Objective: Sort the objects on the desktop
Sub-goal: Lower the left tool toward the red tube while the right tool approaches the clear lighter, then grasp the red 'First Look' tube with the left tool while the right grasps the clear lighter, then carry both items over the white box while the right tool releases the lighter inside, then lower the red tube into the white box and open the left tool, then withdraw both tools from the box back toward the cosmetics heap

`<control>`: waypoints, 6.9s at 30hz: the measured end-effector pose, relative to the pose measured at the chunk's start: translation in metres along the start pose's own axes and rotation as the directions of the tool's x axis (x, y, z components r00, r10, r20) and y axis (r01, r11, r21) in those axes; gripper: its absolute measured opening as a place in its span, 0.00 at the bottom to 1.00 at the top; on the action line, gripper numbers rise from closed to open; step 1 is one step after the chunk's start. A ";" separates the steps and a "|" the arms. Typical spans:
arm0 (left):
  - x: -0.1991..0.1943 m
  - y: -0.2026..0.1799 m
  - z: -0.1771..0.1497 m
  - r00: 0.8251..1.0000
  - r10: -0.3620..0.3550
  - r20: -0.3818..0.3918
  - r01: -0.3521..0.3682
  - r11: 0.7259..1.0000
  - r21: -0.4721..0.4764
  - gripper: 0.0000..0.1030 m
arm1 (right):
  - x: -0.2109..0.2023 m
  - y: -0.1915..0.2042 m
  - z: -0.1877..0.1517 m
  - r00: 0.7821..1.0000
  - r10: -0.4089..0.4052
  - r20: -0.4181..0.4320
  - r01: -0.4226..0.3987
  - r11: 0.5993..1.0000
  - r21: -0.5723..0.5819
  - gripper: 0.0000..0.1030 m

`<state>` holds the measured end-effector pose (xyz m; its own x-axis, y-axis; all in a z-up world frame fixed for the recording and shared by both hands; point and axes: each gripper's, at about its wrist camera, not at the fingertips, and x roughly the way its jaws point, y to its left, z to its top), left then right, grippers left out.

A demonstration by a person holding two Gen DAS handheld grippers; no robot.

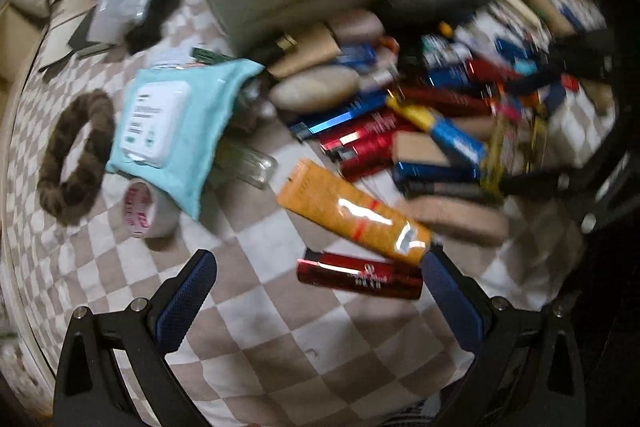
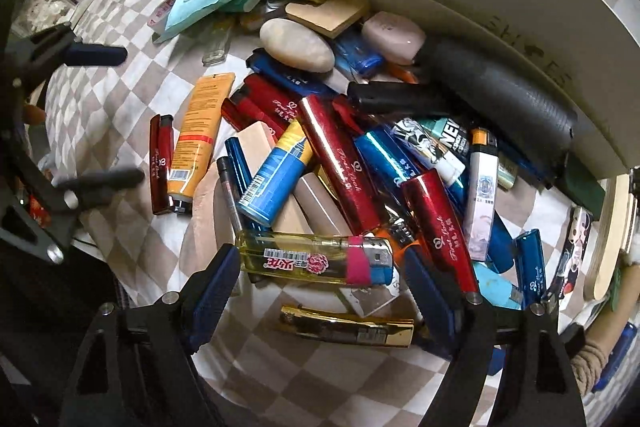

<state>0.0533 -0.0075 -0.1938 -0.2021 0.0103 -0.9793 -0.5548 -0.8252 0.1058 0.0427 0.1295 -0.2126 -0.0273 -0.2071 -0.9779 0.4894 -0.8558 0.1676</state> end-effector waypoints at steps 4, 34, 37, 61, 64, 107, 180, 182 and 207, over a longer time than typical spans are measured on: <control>0.008 -0.011 -0.005 1.000 0.012 -0.016 -0.011 0.998 0.062 1.00 | 0.001 0.003 0.000 1.000 -0.013 -0.001 0.013 1.000 -0.028 0.81; 0.023 -0.033 -0.019 0.997 -0.006 -0.081 0.014 0.995 0.095 1.00 | -0.047 -0.022 0.008 0.996 0.000 0.086 -0.004 0.999 0.053 0.81; 0.022 -0.037 -0.022 0.996 -0.023 -0.082 0.031 0.995 0.100 0.98 | -0.049 -0.014 0.009 0.995 -0.003 0.099 -0.006 0.996 0.089 0.81; -0.045 -0.042 -0.038 0.997 -0.035 0.066 0.042 0.993 -0.108 0.80 | -0.119 -0.061 0.005 0.942 -0.011 0.336 -0.083 0.961 0.265 0.81; -0.060 -0.010 -0.005 0.990 -0.027 0.139 0.045 0.990 -0.132 0.80 | -0.138 -0.071 0.003 0.921 -0.022 0.390 -0.101 0.951 0.291 0.81; -0.060 0.041 0.166 0.953 0.108 0.283 -0.017 0.952 -0.306 0.81 | -0.053 -0.148 0.115 0.994 -0.060 0.088 0.012 0.886 0.463 0.81; -0.030 0.017 0.200 0.986 0.036 0.164 0.036 0.910 -0.413 0.99 | -0.141 -0.152 0.022 0.912 -0.203 0.356 0.039 0.908 0.418 0.94; -0.036 0.018 0.194 0.984 0.046 0.172 0.029 0.914 -0.405 0.99 | -0.145 -0.152 0.018 0.908 -0.203 0.365 0.032 0.905 0.424 0.94; -0.109 0.033 0.105 0.918 0.078 0.389 0.055 0.946 -0.319 1.00 | -0.157 -0.114 -0.025 0.852 -0.261 0.453 0.066 0.913 0.402 1.00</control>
<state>-0.0280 0.0233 -0.0659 -0.5422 0.1648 -0.8239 -0.2785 -0.9604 -0.0088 0.0126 0.2716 -0.0816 -0.5459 -0.1679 -0.8209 0.0946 -0.9858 0.1387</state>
